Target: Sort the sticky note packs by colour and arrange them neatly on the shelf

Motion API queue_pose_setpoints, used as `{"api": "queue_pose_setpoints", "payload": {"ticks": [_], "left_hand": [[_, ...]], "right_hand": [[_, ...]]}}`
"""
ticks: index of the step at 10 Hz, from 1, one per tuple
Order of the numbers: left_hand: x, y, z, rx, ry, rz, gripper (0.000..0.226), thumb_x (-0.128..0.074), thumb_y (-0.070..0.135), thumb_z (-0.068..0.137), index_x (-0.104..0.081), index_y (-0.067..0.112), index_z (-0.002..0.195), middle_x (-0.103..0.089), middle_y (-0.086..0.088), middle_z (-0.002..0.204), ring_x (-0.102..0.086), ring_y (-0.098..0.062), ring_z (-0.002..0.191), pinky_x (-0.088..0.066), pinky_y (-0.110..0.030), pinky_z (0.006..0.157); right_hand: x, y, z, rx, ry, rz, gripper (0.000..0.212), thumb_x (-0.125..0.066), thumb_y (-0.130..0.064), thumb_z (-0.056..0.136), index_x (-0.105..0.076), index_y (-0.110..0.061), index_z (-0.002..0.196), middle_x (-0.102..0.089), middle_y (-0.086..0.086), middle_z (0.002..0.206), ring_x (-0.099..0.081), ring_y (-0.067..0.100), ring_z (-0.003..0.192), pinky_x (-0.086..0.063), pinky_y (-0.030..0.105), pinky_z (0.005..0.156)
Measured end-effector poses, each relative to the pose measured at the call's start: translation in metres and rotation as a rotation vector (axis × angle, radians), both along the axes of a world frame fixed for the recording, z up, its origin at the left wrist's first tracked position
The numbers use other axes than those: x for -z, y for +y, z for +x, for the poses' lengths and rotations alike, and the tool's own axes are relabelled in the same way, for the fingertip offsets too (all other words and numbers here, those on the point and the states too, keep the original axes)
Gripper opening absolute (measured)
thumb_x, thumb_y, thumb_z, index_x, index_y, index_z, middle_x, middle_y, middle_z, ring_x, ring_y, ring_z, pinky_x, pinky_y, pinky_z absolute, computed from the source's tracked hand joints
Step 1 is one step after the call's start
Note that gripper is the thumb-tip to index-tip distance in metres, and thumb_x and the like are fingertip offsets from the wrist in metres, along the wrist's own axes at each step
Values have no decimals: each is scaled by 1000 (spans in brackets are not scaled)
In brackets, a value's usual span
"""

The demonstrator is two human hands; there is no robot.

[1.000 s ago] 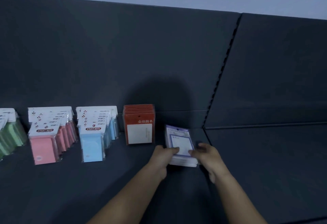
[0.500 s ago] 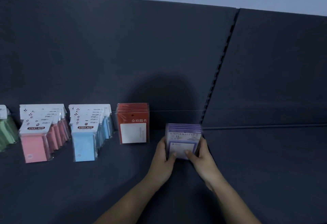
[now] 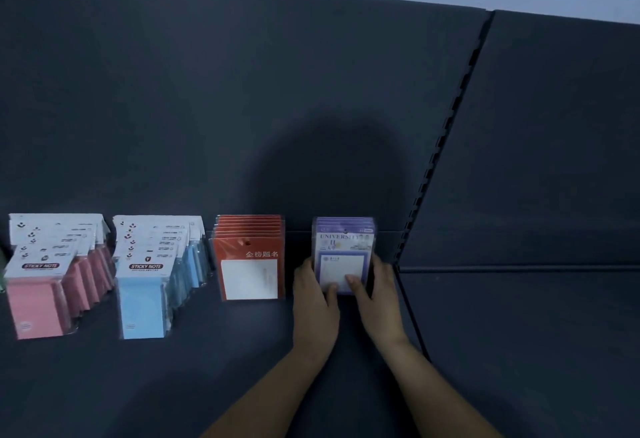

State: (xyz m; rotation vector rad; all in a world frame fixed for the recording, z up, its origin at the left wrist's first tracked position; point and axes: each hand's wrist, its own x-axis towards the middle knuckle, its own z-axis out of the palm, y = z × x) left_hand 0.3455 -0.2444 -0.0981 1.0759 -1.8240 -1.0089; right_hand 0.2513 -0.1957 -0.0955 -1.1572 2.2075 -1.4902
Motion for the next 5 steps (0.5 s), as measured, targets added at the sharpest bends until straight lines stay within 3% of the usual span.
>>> {"api": "queue_pose_setpoints", "payload": {"ticks": [1,2,3,4,5], "left_hand": [[1,-4,-7,-22,-20,-7,47,-56,6,88,-39,11,131,-43,-1,124,-42,-6,109,-30,-12,88],[4,-5,-10,-28,-20,-25,47,-55,7,88,-39,12,132,-44,1,123,-44,-5,109,-29,-7,86],[4,-6,-10,-42,-30,-35,48,-56,9,88,-38,11,133,-44,1,123,-41,-1,105,-25,-1,83],[7,-6,-11,-73,-28,-44,53,-57,14,89,-35,11,137,-44,0,128,-45,-5,112,-29,-8,88],[4,-2,-11,-90,21,9,55,-57,14,89,-34,12,138,-45,1,128,-44,-4,116,-30,-6,92]], "right_hand": [[4,-4,-2,29,17,-20,45,-58,-18,90,-42,-19,133,-48,-4,123,-44,0,106,-35,4,84],[9,-5,-4,30,-12,-62,50,-58,-18,89,-39,-18,135,-49,-6,126,-46,1,112,-37,11,90],[10,-6,-5,32,-8,-80,51,-59,-16,88,-39,-19,134,-47,-6,126,-44,1,113,-35,10,91],[14,-6,-6,31,-28,-132,49,-60,-13,87,-41,-19,132,-47,-5,126,-43,-1,112,-33,3,90],[11,-5,-6,39,-148,-156,53,-59,-15,88,-37,-14,137,-44,-2,132,-42,6,121,-35,19,100]]}}
